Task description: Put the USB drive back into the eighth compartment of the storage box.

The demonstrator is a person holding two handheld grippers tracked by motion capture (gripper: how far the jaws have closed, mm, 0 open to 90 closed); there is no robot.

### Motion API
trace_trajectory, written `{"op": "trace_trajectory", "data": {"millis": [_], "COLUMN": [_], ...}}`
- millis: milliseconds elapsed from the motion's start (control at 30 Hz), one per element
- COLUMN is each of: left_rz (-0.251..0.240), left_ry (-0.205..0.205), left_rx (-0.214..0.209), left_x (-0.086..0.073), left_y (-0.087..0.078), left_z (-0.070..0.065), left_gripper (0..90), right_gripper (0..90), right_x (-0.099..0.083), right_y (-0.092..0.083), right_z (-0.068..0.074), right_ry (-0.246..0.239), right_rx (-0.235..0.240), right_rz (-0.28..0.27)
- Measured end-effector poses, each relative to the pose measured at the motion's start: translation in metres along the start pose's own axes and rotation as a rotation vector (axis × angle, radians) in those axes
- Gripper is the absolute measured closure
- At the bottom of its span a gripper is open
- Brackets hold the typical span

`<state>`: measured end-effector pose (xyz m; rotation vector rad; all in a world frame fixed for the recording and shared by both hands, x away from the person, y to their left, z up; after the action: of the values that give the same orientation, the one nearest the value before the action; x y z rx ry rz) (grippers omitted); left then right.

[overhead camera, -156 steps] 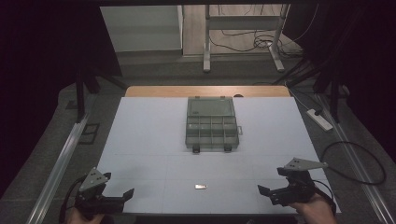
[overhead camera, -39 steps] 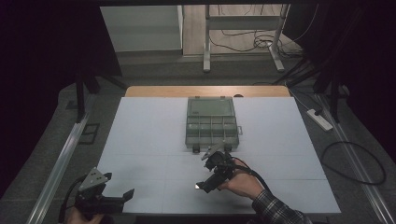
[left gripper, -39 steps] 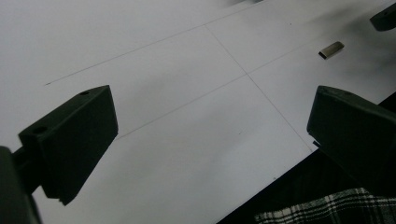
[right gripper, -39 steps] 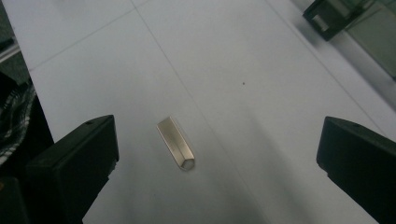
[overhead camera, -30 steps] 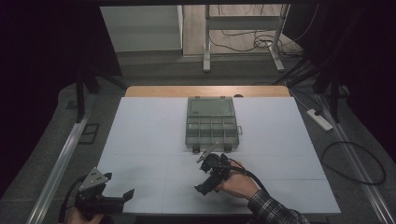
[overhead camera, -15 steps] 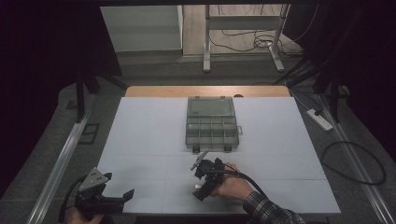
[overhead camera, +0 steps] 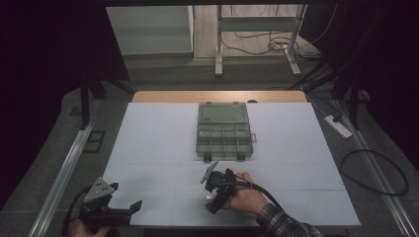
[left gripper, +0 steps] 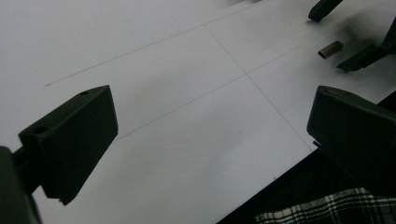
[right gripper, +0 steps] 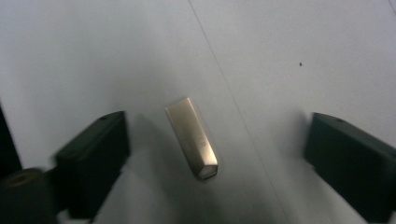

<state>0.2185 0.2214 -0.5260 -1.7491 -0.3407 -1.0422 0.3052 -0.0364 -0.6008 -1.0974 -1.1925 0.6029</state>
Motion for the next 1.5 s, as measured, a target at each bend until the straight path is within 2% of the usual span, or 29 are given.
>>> {"op": "trace_trajectory", "data": {"millis": [100,200,400,600,800,1000,1267,1500], "left_rz": [0.002,0.003,0.005,0.007,0.006,0.005,0.006,0.007], "left_ry": [0.002,0.005,0.006,0.007,0.005,0.005,0.004,0.005], "left_rx": [0.000,0.002,0.003,0.002,0.000,-0.001,-0.001,0.001], "left_x": [0.000,0.000,0.000,0.000,0.000,0.000,0.000,0.000], "left_y": [0.000,0.000,0.001,0.001,0.001,0.001,0.001,0.001], "left_z": [0.000,0.000,0.000,0.000,0.000,0.000,0.000,0.000], "left_gripper": [2.1,2.1,2.1,2.1,2.1,2.1,2.1,2.1], "right_gripper": [36.3,53.1,77.8,78.3,78.3,78.3,78.4,78.5], "right_x": [0.001,0.002,0.002,0.002,0.005,0.009,0.012,0.011], "right_y": [-0.007,-0.010,-0.011,-0.012,-0.014,-0.023,-0.038,-0.047], "right_z": [0.003,0.005,0.006,0.006,0.003,-0.004,-0.019,-0.032], "right_ry": [-0.028,-0.038,-0.060,-0.056,0.016,0.029,0.087,0.112], "right_rx": [0.020,0.031,0.052,0.061,0.098,0.082,0.059,0.041], "right_rz": [-0.005,-0.002,-0.010,-0.014,-0.051,-0.093,-0.146,-0.171]}}
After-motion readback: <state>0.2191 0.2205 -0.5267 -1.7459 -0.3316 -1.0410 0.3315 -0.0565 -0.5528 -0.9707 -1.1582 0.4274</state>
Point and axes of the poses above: each handheld gripper's, and its own axes: y roughly forward along the jaws, x roughly out of its top, z roughly to its left, the point moved 9 cm from there along y, roughly forward along the jaws, and after that the axes turned 5 degrees about -z, right-handed, at the moved point
